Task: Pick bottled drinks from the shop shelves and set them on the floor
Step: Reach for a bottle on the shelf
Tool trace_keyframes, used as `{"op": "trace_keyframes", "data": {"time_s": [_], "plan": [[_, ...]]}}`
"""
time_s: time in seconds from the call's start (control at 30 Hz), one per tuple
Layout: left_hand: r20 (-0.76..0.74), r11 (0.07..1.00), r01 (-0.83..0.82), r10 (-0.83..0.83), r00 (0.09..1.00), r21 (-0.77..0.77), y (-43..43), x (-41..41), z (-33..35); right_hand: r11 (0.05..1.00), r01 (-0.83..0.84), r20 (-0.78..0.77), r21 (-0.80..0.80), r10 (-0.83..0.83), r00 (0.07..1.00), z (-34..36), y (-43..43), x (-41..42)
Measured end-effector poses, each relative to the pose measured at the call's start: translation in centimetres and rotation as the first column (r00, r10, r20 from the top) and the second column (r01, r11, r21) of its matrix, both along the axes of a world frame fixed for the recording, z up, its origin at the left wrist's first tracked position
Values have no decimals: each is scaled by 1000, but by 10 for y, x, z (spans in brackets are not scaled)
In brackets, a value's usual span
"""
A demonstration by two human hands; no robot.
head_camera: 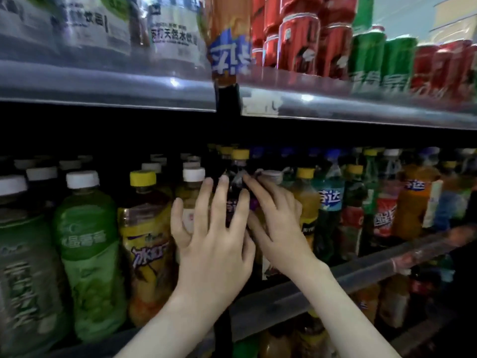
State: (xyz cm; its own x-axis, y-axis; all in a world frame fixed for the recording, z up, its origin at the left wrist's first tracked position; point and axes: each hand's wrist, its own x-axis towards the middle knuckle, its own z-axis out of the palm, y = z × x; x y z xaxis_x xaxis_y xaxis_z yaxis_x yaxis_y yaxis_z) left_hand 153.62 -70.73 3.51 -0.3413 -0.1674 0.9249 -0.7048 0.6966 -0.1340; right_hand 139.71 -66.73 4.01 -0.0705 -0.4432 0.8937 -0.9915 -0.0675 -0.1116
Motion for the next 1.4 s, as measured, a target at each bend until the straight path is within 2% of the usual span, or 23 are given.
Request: {"op": "trace_keyframes", "data": {"time_s": [0.1,0.2,0.33,0.53,0.7,0.9,1.03,1.1,1.23,1.27,1.4], "plan": [[-31,999,4,-5,999,-40,15,-35,-1,993,6,-40,-118,-11,999,-5,14,-38],[-35,999,-3,2,999,-35,39,-83,-6,985,32,16,-170,-30,999,-10,37,-88],[-4,1000,13,-13,1000,-16,70,-157,-9,992,44,70,-117,-35,997,-13,71,-159],[75,998,-2,-2,997,60,99,-236,-17,986,114,136,-126,-96,986,-20,105,-242],[107,995,-32,22,994,93,98,-273,-20,986,129,207,-103,-105,973,-24,117,-282],[52,993,-84,80,995,84,89,-282,-24,999,35,330,-6,-31,943,-19,119,-297],[33,980,-187,185,982,65,84,-268,-22,995,-3,294,-95,31,955,-6,110,-283],[36,977,-209,208,977,33,81,-259,-21,989,-105,257,-108,130,958,0,104,-267],[25,971,-239,240,970,-20,78,-239,-22,950,-311,188,26,301,935,10,86,-236],[21,967,-252,252,967,-24,77,-234,-22,953,-293,163,72,279,946,11,80,-231],[51,957,-290,291,955,-19,69,-210,-22,978,-22,-8,207,24,1000,6,64,-222]]}}
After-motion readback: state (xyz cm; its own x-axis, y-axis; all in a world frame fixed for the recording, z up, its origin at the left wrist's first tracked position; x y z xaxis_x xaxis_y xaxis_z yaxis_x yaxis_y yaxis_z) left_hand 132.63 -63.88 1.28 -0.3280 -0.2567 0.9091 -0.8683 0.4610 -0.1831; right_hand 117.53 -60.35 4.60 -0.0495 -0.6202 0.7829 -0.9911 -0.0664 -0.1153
